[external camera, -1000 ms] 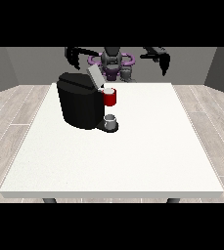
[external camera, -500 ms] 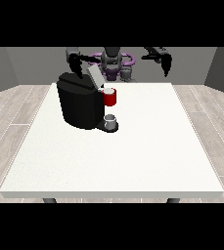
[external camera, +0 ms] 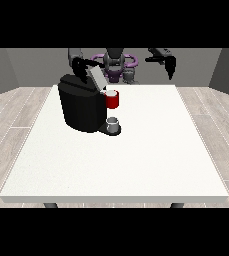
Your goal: Insert the coffee pod into the coffee machine and close the lid
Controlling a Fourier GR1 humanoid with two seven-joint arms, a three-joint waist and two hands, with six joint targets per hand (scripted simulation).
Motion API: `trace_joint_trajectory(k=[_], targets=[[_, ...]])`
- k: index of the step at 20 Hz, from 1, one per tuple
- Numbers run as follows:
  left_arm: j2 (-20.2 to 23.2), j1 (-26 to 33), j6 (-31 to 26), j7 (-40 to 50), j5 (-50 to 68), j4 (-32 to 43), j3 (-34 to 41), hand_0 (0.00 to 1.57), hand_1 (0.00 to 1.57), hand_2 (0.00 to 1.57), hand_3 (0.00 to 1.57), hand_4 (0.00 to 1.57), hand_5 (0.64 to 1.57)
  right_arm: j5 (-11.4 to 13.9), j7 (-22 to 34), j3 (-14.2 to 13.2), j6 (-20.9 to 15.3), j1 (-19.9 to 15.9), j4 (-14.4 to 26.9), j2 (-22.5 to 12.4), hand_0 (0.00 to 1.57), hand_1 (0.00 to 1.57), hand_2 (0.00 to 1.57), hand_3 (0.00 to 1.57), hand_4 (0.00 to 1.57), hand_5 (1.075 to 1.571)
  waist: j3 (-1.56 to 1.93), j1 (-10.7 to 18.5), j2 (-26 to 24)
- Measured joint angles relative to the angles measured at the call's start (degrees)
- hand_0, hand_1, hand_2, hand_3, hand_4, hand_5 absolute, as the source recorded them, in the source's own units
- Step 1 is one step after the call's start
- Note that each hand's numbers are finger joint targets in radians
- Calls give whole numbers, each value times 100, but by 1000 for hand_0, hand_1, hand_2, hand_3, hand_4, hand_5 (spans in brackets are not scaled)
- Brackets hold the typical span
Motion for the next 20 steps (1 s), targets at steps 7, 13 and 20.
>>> trace_joint_trajectory(k=[7,13,20], targets=[[102,-5,28,-34,44,-50,-24,0,0,0,0,0,1571,111,-226,1,-57,-304,166,52,0,0,0,0,0,1571,-7,52,159],[227,98,-2,-166,118,17,39,0,0,0,0,24,1571,154,-233,14,-17,-428,276,67,0,0,0,0,77,1571,1,22,154],[217,141,126,-317,41,220,-10,0,0,0,0,156,1571,396,115,234,-73,-817,443,217,0,0,0,0,61,1571,15,37,175]])
